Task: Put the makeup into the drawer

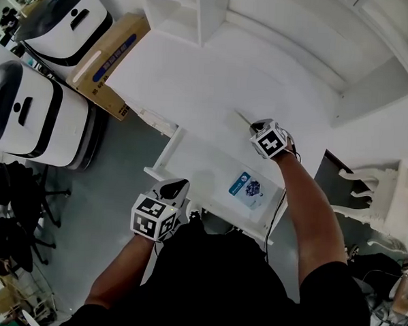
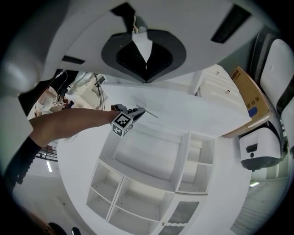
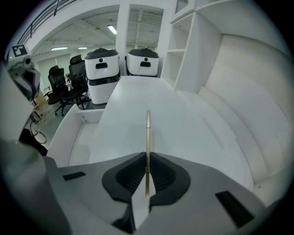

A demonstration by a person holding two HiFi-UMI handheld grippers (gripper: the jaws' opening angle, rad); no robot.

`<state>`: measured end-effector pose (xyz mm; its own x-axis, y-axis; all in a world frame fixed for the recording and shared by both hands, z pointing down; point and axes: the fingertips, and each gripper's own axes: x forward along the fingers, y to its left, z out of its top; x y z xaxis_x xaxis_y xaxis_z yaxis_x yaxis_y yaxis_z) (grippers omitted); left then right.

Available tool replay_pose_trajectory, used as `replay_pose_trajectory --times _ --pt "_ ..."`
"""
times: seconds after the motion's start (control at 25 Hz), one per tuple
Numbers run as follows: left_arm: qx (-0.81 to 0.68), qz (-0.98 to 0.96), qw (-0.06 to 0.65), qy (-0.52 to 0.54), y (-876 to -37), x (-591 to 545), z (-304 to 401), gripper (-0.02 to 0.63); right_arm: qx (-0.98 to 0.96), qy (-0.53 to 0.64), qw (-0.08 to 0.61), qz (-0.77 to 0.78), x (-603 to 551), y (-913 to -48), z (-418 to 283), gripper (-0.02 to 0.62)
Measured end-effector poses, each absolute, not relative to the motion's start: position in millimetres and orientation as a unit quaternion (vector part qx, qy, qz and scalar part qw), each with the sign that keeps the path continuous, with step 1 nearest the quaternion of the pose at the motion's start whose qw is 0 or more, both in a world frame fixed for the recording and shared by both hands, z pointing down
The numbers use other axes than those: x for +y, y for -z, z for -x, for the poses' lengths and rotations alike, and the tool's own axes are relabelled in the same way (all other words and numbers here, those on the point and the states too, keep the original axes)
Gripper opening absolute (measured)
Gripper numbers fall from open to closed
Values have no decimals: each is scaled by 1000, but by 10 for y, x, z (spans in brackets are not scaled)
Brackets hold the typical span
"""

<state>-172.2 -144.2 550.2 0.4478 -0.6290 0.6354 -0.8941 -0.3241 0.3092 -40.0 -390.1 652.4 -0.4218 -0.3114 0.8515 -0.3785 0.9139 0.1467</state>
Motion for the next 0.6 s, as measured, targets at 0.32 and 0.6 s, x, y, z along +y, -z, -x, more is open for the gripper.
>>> replay_pose_trajectory --times 0.32,0.6 --pt "-449 -812 303 -217 -5520 -1503 1452 11 -862 -113 407 -279 -3525 -6143 -85 44" --pt "-419 -826 300 -229 -5602 -1471 1202 11 -862 -143 375 -310 -2907 -5965 -548 44"
